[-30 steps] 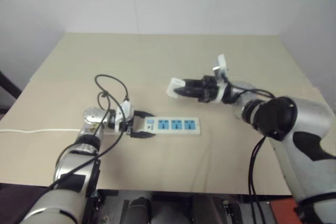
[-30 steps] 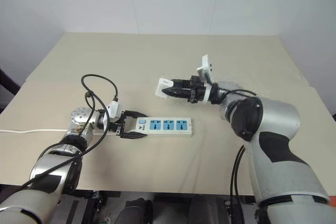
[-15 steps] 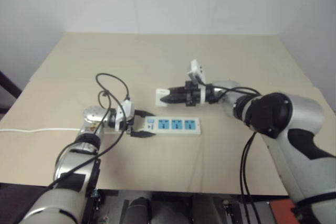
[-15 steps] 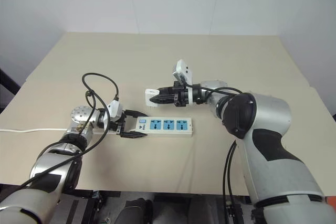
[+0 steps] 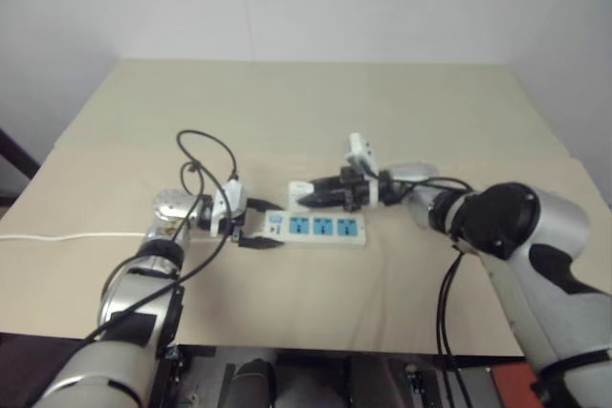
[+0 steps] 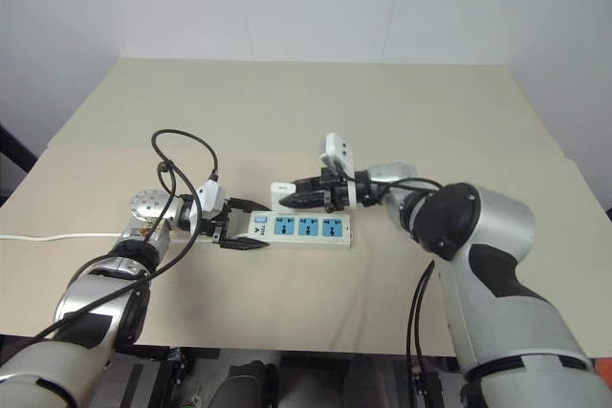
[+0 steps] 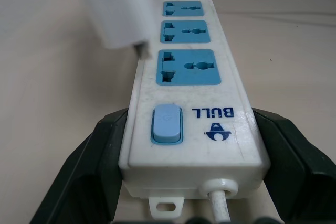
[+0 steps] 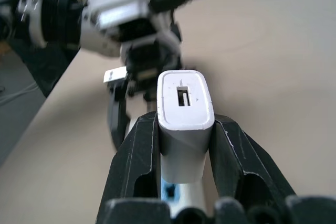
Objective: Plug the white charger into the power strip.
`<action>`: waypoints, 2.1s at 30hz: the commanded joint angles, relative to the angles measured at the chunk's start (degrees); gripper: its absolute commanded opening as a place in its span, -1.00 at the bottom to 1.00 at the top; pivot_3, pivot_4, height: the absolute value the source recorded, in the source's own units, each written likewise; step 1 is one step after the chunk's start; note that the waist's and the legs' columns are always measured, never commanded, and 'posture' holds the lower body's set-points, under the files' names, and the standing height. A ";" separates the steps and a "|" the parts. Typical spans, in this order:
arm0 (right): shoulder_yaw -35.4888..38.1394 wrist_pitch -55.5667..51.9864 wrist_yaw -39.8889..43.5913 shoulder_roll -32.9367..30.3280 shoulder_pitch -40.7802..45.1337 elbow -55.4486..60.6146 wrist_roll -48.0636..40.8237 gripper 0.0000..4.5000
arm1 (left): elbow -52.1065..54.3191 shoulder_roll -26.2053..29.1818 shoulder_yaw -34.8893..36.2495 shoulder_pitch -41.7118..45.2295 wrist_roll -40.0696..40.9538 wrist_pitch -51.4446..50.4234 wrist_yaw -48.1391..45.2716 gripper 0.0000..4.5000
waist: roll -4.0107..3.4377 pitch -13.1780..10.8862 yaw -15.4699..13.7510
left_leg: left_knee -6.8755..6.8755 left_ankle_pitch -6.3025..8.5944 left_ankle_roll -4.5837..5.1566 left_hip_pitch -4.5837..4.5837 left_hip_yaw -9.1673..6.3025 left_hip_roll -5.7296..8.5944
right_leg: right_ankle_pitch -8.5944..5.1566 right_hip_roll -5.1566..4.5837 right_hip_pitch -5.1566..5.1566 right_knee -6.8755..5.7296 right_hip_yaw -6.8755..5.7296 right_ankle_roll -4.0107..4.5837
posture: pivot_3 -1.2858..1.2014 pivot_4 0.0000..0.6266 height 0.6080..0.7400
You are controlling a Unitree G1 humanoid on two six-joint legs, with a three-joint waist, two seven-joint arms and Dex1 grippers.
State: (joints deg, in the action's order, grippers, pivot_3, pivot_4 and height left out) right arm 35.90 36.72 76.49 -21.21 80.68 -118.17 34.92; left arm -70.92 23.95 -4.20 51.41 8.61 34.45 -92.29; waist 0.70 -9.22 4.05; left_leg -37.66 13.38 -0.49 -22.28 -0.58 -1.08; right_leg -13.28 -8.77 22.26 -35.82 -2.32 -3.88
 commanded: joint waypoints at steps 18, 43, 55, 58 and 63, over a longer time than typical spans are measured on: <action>6.01 8.46 -4.61 -0.09 -2.36 -1.83 8.98 -0.51 | -1.04 -0.46 0.07 0.69 -1.49 -0.83 -0.21 0.45 | 0.14 -0.08 0.03 | 0.01 0.00 0.00 0.01 0.00 0.00 | 0.00 0.00 -0.01 0.01 0.00 0.00 | 0.03 -0.52 1.00; 3.91 11.26 -8.91 0.23 -1.73 -1.83 14.75 -0.51 | -0.88 -1.04 1.22 -0.11 -2.09 -0.87 -0.21 0.45 | 0.16 -0.09 0.00 | 0.01 0.00 0.00 0.02 -0.01 0.00 | 0.00 0.00 -0.02 0.01 0.00 0.00 | 0.03 -0.52 1.00; 1.87 13.98 -13.59 2.02 -4.03 -1.83 15.97 -0.51 | -0.91 -1.14 1.82 -0.53 -2.83 -1.72 -0.21 0.45 | 0.23 -0.04 0.31 | 0.08 0.00 0.00 0.20 -0.01 0.00 | 0.00 0.00 -0.14 -0.02 0.02 0.01 | 0.03 -0.52 1.00; 1.78 11.65 -12.91 2.48 -3.65 -1.83 15.38 -0.51 | -0.97 -1.18 1.83 -0.53 -2.99 -1.69 -0.21 0.45 | 0.31 0.01 0.37 | 0.30 -0.03 -0.05 0.31 0.00 0.00 | 0.00 0.00 -0.14 0.01 0.03 0.01 | 0.03 -0.52 1.00; 1.23 4.86 -9.98 3.07 -1.68 -1.83 14.13 -0.51 | -1.00 -1.35 1.64 -0.52 -3.35 -1.19 -0.21 0.45 | 0.34 0.03 0.41 | 0.47 -0.08 -0.13 0.43 -0.01 0.00 | 0.00 0.00 -0.16 0.00 0.03 0.02 | 0.03 -0.52 1.00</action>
State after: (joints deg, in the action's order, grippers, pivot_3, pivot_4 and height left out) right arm 38.18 44.08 66.20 -19.14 78.55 -118.30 48.85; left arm -72.54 23.64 -1.91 50.86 6.50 32.29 -92.16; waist 1.04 -9.19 4.46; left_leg -37.17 13.30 -0.61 -21.85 -0.58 -1.08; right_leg -13.28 -8.77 22.10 -35.82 -2.28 -3.87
